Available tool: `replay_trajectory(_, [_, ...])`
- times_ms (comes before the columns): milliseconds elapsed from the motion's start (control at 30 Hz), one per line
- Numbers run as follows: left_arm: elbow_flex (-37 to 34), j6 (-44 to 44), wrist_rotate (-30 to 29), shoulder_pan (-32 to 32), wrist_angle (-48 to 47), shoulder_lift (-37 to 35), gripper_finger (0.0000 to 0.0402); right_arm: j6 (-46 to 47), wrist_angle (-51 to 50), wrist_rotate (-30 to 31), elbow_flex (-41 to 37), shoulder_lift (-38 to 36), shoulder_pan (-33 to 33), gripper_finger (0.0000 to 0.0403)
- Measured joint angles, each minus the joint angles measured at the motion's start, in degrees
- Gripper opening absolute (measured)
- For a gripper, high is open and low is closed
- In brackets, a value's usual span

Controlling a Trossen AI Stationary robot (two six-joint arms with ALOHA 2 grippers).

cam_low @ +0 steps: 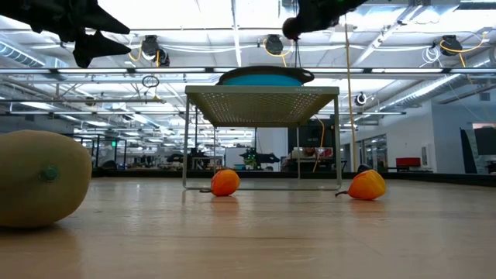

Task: Pick & Place Fruit
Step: Put the pomegranate into the blue strainer bowl on the shelf

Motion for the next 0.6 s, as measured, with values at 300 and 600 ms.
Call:
replay_trajectory(300, [0.0,0.0,-0.1,0.0,0.0,0.0,0.0234,9.0,-3.6,-11.2,5.7,5.8,-4.8,0.0196])
replay_trajectory(600, [0.0,0.5,-0.2,0.0,0.0,0.0,0.0235,13.6,-3.9,-17.8,5.9,10.0,-7.4,0.0196])
